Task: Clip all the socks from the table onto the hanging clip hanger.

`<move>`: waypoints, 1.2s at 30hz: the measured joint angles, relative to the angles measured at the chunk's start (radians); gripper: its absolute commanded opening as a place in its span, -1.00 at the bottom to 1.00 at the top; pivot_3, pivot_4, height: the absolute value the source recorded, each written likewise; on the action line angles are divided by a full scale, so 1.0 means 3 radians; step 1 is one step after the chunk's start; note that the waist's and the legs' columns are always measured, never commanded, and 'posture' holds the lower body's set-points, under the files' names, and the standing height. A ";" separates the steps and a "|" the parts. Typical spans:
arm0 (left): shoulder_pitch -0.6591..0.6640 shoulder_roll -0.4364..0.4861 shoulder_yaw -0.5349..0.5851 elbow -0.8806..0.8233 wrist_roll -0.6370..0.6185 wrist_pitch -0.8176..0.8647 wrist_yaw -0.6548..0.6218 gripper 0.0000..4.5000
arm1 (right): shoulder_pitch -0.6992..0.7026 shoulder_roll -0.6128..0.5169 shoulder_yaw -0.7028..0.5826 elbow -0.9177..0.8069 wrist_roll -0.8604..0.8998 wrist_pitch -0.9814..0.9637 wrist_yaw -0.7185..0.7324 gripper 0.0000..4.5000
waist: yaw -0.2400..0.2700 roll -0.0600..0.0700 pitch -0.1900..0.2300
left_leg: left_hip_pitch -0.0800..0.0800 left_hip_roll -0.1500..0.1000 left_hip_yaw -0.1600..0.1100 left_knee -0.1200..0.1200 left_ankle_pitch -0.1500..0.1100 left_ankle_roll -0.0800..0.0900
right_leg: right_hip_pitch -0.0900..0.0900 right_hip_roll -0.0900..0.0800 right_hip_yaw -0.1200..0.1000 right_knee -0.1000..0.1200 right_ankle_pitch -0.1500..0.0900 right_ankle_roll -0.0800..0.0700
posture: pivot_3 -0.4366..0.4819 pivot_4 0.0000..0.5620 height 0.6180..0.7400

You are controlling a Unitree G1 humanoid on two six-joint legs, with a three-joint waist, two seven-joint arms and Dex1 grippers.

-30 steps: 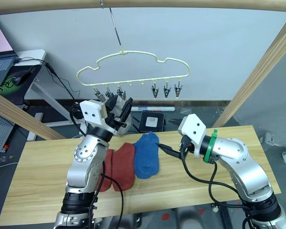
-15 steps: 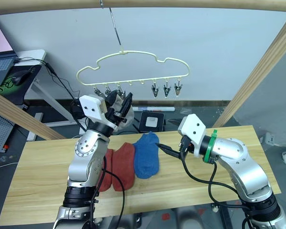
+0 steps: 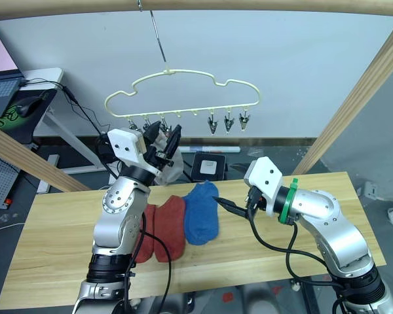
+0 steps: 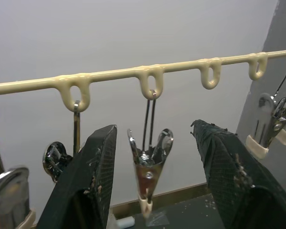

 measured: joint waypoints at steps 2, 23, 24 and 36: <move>-0.0009 0.0007 0.0018 0.0000 0.0004 -0.0006 0.0005 0.20 | 0.0008 0.0004 0.0001 0.0000 0.0000 -0.0003 0.0000 1.00 | 0.0000 0.0000 0.0000 | 0.0000 0.0000 0.0000 0.0000 0.0000 0.0000 | 0.0000 0.0000 0.0000 0.0000 0.0000 0.0000 | -0.31 -0.07 1.00; -0.0017 0.0060 0.0036 -0.0025 0.0034 0.0010 0.0005 -0.94 | 0.0002 0.0048 0.0182 0.0025 -0.0156 -0.0010 -0.0110 1.00 | -0.0003 0.0000 0.0000 | 0.0001 0.0000 -0.0001 0.0001 0.0000 0.0000 | 0.0000 0.0000 0.0000 0.0002 0.0000 0.0000 | -0.29 -0.05 1.00; -0.0010 0.0070 0.0037 -0.0035 0.0034 0.0022 0.0006 -0.95 | -0.0006 0.0069 0.0242 0.0056 -0.0203 0.0001 -0.0155 1.00 | -0.0004 0.0000 0.0000 | 0.0002 0.0001 -0.0001 0.0001 0.0000 0.0000 | 0.0000 0.0000 0.0001 0.0003 0.0000 0.0000 | -0.27 -0.02 1.00; 0.0045 0.0318 0.0138 -0.0242 -0.0016 0.0238 -0.0016 -1.00 | -0.0218 0.1050 0.0817 0.1148 -0.0819 0.0209 -0.0947 1.00 | -0.0018 0.0000 0.0000 | 0.0004 0.0003 -0.0003 0.0000 0.0001 0.0000 | -0.0001 0.0000 0.0002 0.0005 0.0000 0.0000 | -0.23 0.03 1.00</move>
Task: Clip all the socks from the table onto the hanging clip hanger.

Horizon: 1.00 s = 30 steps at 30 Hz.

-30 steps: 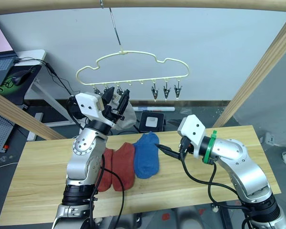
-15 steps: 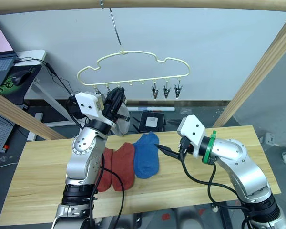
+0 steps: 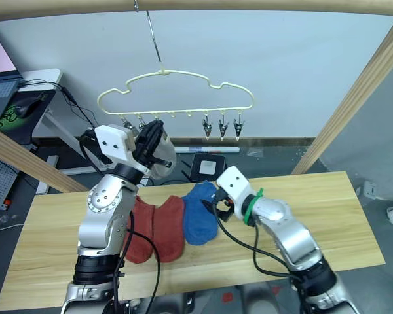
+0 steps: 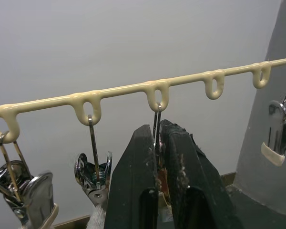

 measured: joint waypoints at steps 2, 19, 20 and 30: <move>0.0007 0.0066 0.0037 -0.0029 -0.0018 0.0035 -0.0025 -1.00 | -0.0038 0.0187 0.0004 0.0291 -0.0075 -0.0051 -0.0143 1.00 | 0.0001 0.0000 0.0000 | -0.0001 0.0000 0.0000 0.0000 0.0000 0.0000 | -0.0001 0.0000 0.0000 0.0000 0.0000 0.0000 | -0.21 0.03 1.00; 0.0082 0.0185 0.0102 -0.0193 -0.0118 0.0219 -0.0096 -1.00 | -0.0107 0.0710 -0.0102 0.1575 -0.0368 -0.0579 -0.0476 0.25 | 0.0009 0.0000 0.0000 | -0.0001 0.0001 0.0000 -0.0002 0.0000 0.0000 | -0.0001 -0.0001 0.0002 -0.0002 0.0000 0.0000 | -0.17 0.05 1.00; 0.0082 0.0185 0.0102 -0.0195 -0.0118 0.0220 -0.0096 -1.00 | -0.0104 0.0709 -0.0106 0.1572 -0.0367 -0.0579 -0.0464 0.06 | 0.0009 0.0000 0.0000 | -0.0001 0.0001 0.0000 -0.0002 0.0000 0.0000 | -0.0001 -0.0001 0.0002 -0.0002 0.0000 0.0000 | -0.17 0.05 1.00; 0.0087 0.0185 0.0103 -0.0201 -0.0118 0.0225 -0.0086 -1.00 | 0.0093 0.0710 -0.0089 0.1320 -0.0365 -0.0535 -0.0341 -0.99 | 0.0008 0.0001 0.0001 | -0.0001 0.0001 0.0000 -0.0003 0.0000 0.0000 | -0.0001 -0.0001 0.0003 -0.0002 0.0000 0.0000 | -0.17 0.06 1.00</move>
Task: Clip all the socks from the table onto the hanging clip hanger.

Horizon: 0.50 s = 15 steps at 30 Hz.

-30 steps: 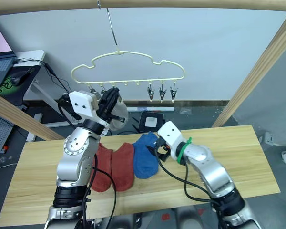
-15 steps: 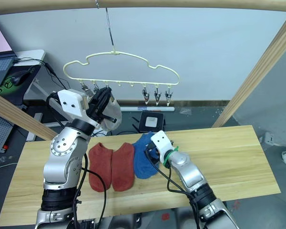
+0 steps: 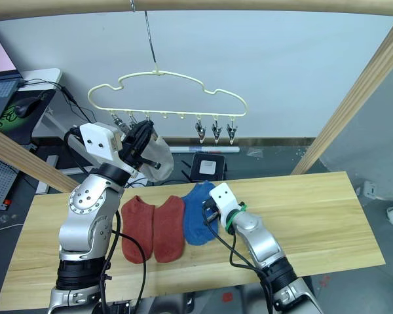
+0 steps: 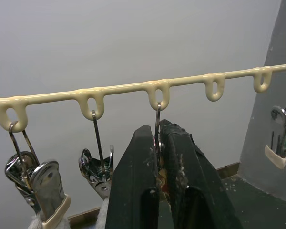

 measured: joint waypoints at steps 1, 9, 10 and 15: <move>0.0002 0.0000 0.0000 -0.0003 0.0000 0.0000 0.0002 -1.00 | 0.0020 -0.0004 0.0001 -0.0046 0.0000 0.0026 0.0008 -0.99 | 0.0000 0.0000 0.0000 | 0.0000 0.0000 0.0000 0.0000 0.0000 0.0000 | 0.0000 0.0000 0.0000 0.0000 0.0000 0.0000 | -0.17 0.06 1.00; 0.0012 -0.0005 -0.0001 -0.0012 0.0001 -0.0004 0.0023 -1.00 | 0.0280 -0.0197 0.0035 -0.0641 0.0007 0.0179 0.0172 -0.99 | 0.0000 0.0000 0.0000 | 0.0000 -0.0001 0.0000 -0.0001 0.0000 0.0000 | 0.0000 0.0000 0.0001 -0.0002 0.0000 0.0001 | -0.17 0.06 1.00; 0.0013 -0.0008 -0.0001 -0.0013 0.0001 -0.0005 0.0024 -1.00 | 0.0303 -0.0254 0.0044 -0.0719 0.0006 0.0193 0.0209 -0.99 | 0.0001 0.0000 0.0000 | 0.0000 -0.0001 0.0000 -0.0001 0.0000 0.0000 | 0.0000 0.0001 0.0000 -0.0002 -0.0001 0.0001 | -0.17 0.06 1.00; 0.0016 -0.0016 -0.0009 -0.0014 0.0002 -0.0010 0.0026 -1.00 | 0.0425 -0.0633 0.0051 -0.1094 0.0006 0.0263 0.0388 -0.99 | 0.0002 0.0000 0.0000 | -0.0001 -0.0002 0.0002 -0.0001 0.0000 0.0000 | 0.0001 0.0001 0.0000 -0.0003 -0.0001 0.0001 | -0.19 0.05 1.00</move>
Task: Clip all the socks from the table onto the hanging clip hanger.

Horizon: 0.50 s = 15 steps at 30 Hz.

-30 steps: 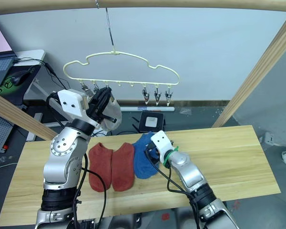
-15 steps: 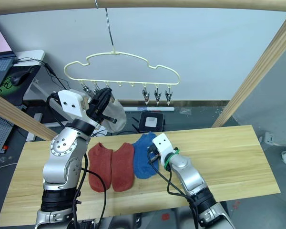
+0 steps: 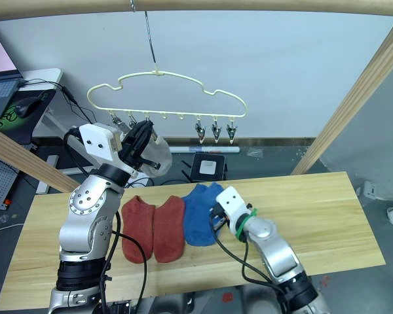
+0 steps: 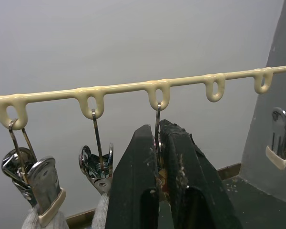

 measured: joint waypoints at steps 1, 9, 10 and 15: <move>0.0001 -0.0004 -0.0004 0.0000 0.0000 0.0000 0.0000 -1.00 | 0.0016 -0.0083 -0.0005 -0.0064 0.0000 0.0007 0.0043 -0.99 | 0.0000 0.0000 0.0000 | 0.0000 -0.0001 0.0000 0.0000 0.0000 0.0000 | 0.0000 0.0000 0.0000 0.0000 0.0000 0.0000 | -0.19 0.05 1.00; 0.0003 -0.0013 -0.0008 0.0000 0.0001 -0.0001 0.0000 -1.00 | 0.0042 -0.0395 -0.0301 -0.0198 0.0155 0.0124 0.0258 -0.44 | -0.0006 0.0000 0.0000 | 0.0001 0.0003 0.0000 0.0000 0.0000 0.0000 | 0.0000 0.0006 0.0003 0.0000 0.0000 0.0000 | -0.20 0.06 1.00; 0.0003 -0.0016 -0.0009 0.0000 0.0001 -0.0001 0.0000 -1.00 | 0.0042 -0.0364 -0.0324 -0.0194 0.0164 0.0122 0.0250 -0.27 | -0.0007 0.0000 0.0000 | 0.0000 0.0004 0.0000 -0.0001 0.0000 0.0000 | 0.0000 0.0007 0.0003 0.0000 0.0000 0.0000 | -0.20 0.06 1.00; 0.0002 -0.0042 -0.0035 0.0000 0.0003 -0.0001 0.0001 -1.00 | 0.0070 -0.0123 -0.0390 -0.0194 0.0188 0.0119 0.0077 0.53 | -0.0003 0.0000 0.0000 | 0.0000 0.0003 -0.0001 -0.0001 0.0000 0.0000 | 0.0000 0.0007 0.0005 -0.0001 0.0000 0.0000 | -0.20 0.07 1.00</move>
